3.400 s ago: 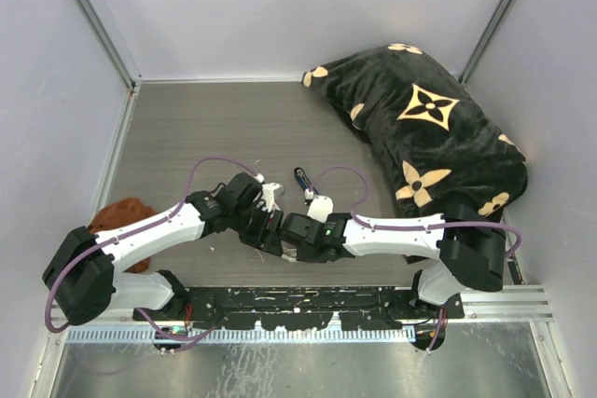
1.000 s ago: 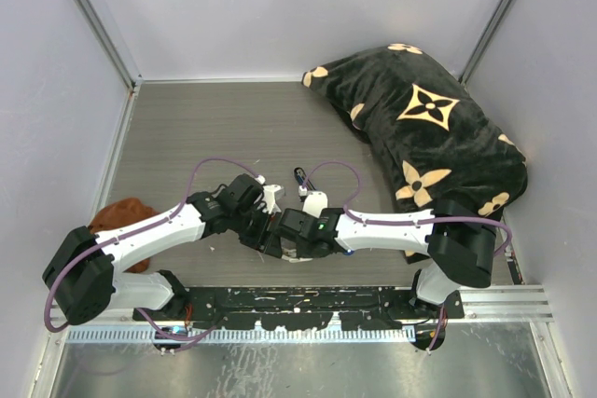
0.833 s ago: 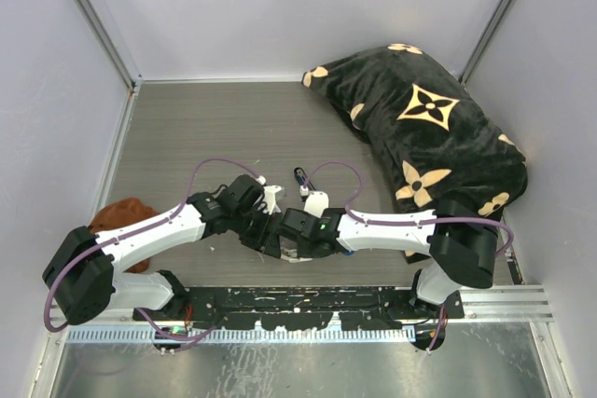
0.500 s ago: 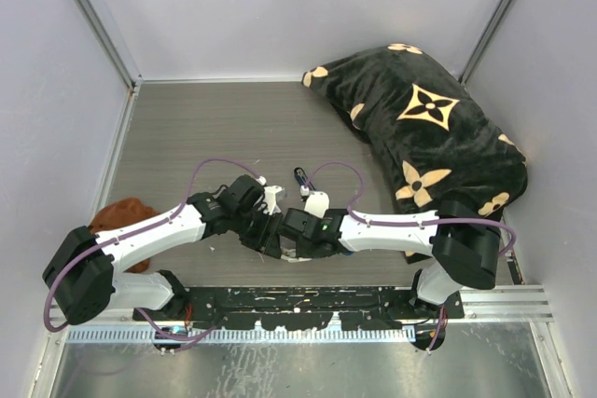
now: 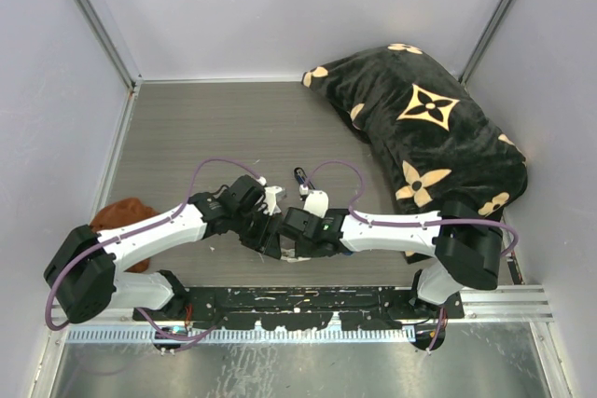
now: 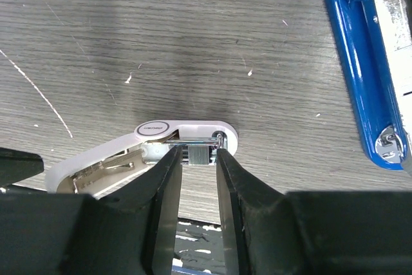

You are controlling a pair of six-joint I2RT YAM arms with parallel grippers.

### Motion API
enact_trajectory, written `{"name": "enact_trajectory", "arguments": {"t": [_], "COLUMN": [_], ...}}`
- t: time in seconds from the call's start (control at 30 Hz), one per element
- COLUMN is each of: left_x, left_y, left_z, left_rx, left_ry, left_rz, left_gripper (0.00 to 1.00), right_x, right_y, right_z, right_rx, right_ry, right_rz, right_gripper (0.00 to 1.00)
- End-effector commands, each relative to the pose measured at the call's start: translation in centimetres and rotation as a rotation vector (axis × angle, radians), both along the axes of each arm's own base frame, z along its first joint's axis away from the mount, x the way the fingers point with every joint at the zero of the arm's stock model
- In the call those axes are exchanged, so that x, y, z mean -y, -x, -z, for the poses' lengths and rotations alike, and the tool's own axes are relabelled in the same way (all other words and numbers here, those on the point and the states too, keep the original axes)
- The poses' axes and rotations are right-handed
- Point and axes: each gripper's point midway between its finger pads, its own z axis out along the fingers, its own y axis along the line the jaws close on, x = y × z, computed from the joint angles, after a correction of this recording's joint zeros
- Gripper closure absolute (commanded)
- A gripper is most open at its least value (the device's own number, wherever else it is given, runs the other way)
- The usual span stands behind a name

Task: Load the staples into the stapler
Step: Adjust the staple in the stapler.

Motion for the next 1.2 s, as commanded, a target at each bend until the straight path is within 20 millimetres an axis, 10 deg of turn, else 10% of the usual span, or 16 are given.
{"name": "enact_trajectory", "arguments": {"t": [0.0, 1.17], "left_x": [0.7, 3.6], "left_y": [-0.4, 0.8], "left_z": [-0.9, -0.8], "left_rx": [0.028, -0.071], "left_ry": [0.028, 0.111], "left_rz": [0.022, 0.054], "left_gripper": [0.55, 0.34], "right_x": [-1.2, 1.9], "right_y": [-1.1, -0.3], "right_z": [-3.1, -1.6], "right_rx": [0.072, 0.082], "right_ry": [-0.074, -0.057], "right_rz": [-0.003, 0.022], "right_gripper": [0.65, 0.39]}}
